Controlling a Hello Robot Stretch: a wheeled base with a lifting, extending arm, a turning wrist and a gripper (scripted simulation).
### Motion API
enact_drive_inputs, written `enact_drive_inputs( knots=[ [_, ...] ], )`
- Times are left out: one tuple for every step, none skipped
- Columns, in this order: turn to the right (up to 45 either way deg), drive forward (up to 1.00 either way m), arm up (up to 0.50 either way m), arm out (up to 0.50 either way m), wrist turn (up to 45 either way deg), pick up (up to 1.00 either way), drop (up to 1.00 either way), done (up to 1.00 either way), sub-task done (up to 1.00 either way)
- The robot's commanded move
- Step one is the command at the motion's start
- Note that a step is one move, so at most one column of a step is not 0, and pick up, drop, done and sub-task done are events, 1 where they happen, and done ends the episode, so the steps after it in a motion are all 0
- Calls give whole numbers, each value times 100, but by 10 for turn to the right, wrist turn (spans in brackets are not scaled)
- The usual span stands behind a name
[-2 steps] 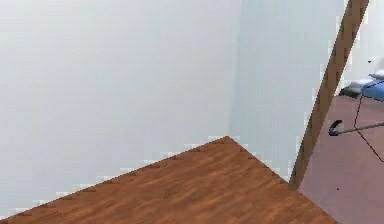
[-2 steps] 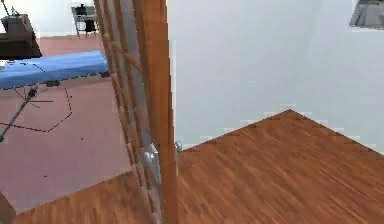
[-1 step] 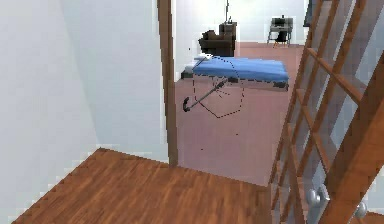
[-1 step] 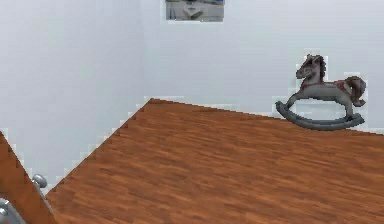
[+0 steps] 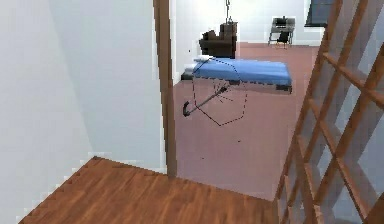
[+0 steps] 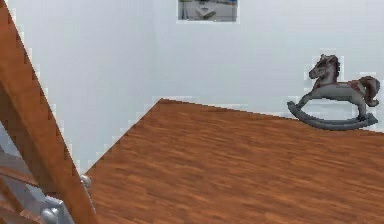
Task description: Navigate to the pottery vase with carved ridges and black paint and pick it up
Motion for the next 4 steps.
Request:
enact_drive_inputs(
  knots=[
    [-90, 0, 0, 0, 0, 0, 0, 0, 0],
    [0, 25, 0, 0, 0, 0, 0, 0, 0],
    [150, 0, 0, 0, 0, 0, 0, 0, 0],
    [0, 35, 0, 0, 0, 0, 0, 0, 0]
  ],
)
